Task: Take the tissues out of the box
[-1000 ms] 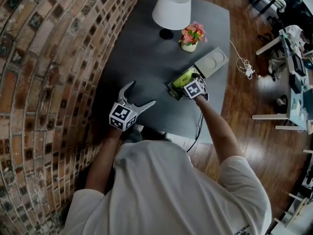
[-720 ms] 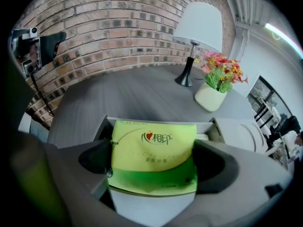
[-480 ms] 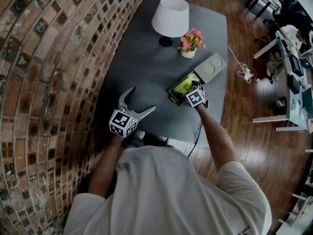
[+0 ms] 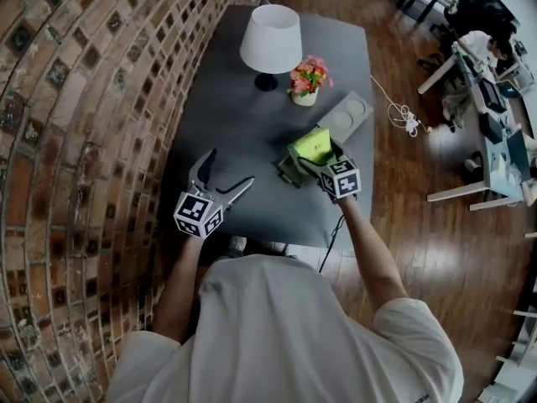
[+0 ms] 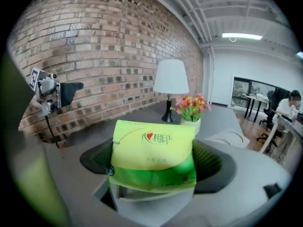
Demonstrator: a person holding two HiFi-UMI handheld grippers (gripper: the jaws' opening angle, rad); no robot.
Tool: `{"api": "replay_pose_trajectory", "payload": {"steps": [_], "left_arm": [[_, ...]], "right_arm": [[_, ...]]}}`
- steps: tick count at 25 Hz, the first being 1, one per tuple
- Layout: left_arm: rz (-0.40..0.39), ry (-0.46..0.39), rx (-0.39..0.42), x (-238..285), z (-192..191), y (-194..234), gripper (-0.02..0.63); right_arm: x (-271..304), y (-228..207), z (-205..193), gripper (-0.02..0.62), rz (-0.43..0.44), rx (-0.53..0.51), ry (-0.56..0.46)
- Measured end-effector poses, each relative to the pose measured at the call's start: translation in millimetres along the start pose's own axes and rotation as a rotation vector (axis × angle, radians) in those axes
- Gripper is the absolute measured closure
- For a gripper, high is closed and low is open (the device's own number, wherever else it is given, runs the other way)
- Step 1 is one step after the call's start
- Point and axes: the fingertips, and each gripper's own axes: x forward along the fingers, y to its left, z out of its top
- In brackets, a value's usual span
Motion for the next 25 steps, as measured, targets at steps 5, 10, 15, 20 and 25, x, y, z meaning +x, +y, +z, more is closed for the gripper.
{"api": "replay_pose_trajectory", "payload": {"steps": [5,10,15,20,25], "left_arm": [[-0.019,-0.042,0.017,11.3,23.2,5.9,0.098],[-0.021,-0.067,0.038,23.2,43.2,11.0,0.098],[-0.027,-0.101,0.050,31.8,61.1,11.6,0.098],[-0.027,-0.137,0.071,31.4,78.9,6.0,0.098],[0.005,-0.164,0.135,25.4,93.2,0.3,0.110]], "right_arm": [[-45.2,1.6,49.0,0.084,-0.026,0.055,-0.173],[-97.9,2.1,102.6,0.084,-0.099,0.057,-0.353],[-146.1,6.5,144.0,0.084,-0.191,0.019,-0.509],[-187.6,10.7,162.7,0.084,-0.288,-0.017,-0.604],[-222.4,12.0,161.3,0.084,-0.382,-0.005,-0.672]]}}
